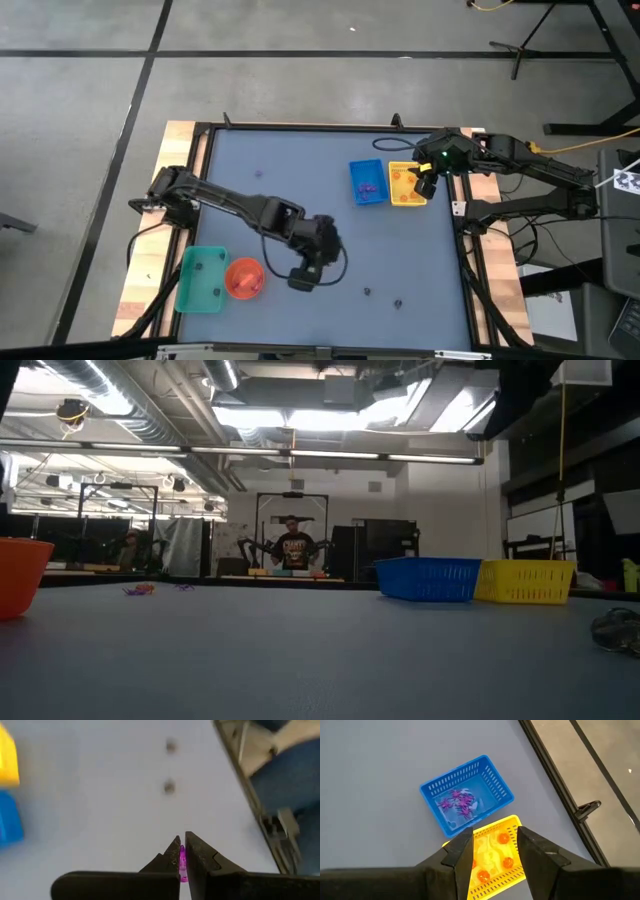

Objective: Sort Halloween decoration
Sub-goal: Put the violet witch hat toy into the orange bin

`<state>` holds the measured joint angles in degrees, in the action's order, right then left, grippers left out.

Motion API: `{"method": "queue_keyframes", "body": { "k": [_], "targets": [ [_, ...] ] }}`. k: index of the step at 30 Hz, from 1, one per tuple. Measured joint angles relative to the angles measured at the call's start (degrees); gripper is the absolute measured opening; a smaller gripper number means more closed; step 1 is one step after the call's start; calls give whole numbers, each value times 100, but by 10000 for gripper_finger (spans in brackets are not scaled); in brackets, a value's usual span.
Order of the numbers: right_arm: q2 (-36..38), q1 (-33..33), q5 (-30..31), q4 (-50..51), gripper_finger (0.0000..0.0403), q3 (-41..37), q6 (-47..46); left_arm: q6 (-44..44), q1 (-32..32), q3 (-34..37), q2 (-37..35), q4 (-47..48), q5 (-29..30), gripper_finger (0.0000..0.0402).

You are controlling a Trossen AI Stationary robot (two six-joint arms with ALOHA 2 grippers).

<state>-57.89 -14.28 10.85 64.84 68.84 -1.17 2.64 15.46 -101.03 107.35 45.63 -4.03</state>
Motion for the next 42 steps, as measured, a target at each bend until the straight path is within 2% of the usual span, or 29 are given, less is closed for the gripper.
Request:
{"method": "queue_keyframes", "body": {
  "k": [8,19,23,30,42],
  "targets": [
    [0,0,-36,-28,152,0,0,792,550,33,-57,1682,662,0],
    [-7,0,-704,-41,152,0,-4,2478,1415,887,-54,2520,846,0],
    [-25,2,-927,-83,152,0,-98,3164,1697,1257,-65,2639,928,0],
    [-129,50,-1775,-485,152,0,-452,3932,2050,1775,-61,2635,928,0],
    [-765,1212,-1803,-1206,152,0,-457,4531,2221,2120,-59,2594,931,0]
  ]
}}
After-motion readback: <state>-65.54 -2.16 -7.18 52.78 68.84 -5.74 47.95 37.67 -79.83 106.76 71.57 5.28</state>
